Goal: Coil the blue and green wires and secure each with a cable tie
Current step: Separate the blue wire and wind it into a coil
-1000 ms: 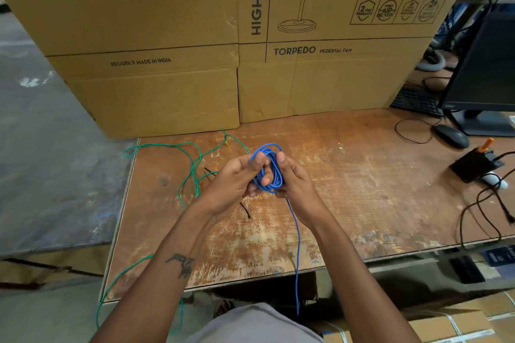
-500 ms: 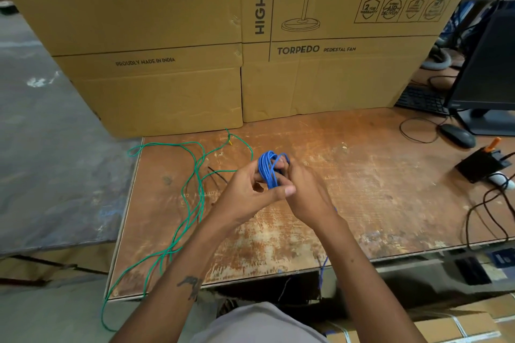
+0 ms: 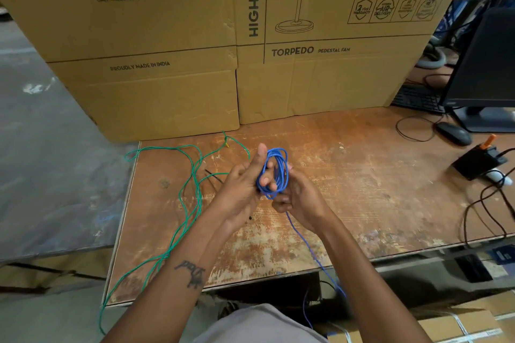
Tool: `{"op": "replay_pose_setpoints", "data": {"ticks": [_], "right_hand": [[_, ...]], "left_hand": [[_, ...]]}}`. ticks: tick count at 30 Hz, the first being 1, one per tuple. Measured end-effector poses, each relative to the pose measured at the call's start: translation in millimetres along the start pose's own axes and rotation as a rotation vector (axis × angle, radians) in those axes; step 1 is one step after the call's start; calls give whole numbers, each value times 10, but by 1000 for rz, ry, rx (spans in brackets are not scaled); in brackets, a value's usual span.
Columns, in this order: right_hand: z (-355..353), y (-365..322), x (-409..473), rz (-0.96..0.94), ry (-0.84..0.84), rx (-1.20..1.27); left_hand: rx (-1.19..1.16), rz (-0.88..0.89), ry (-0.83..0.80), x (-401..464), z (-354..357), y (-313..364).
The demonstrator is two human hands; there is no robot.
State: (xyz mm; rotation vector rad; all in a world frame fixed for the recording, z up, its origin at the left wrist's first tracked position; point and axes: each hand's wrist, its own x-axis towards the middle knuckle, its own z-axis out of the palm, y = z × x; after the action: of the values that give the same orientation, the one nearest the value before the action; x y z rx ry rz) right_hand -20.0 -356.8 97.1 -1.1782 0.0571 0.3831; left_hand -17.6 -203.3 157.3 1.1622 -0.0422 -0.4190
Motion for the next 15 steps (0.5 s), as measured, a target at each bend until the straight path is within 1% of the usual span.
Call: {"op": "replay_pose_setpoints", "data": {"ticks": [2, 4, 5, 7, 9, 12, 13, 15], "right_hand": [[-14, -10, 13, -15, 23, 104], [-13, 8, 23, -68, 53, 94], [-12, 22, 23, -106, 74, 15], [-6, 41, -4, -184, 131, -289], [27, 48, -67, -234, 164, -568], [134, -8, -176, -302, 196, -846], [169, -38, -206, -292, 180, -936], [244, -110, -257, -205, 96, -1062]], "left_hand": [[-140, -68, -42, 8, 8, 62], [-186, -37, 3, 53, 4, 94], [-198, 3, 38, 81, 6, 109], [-228, 87, 102, 159, -21, 135], [-241, 134, 150, 232, -94, 175], [-308, 114, 117, 321, -155, 201], [-338, 96, 119, 346, -153, 197], [-379, 94, 181, 428, -166, 156]]}}
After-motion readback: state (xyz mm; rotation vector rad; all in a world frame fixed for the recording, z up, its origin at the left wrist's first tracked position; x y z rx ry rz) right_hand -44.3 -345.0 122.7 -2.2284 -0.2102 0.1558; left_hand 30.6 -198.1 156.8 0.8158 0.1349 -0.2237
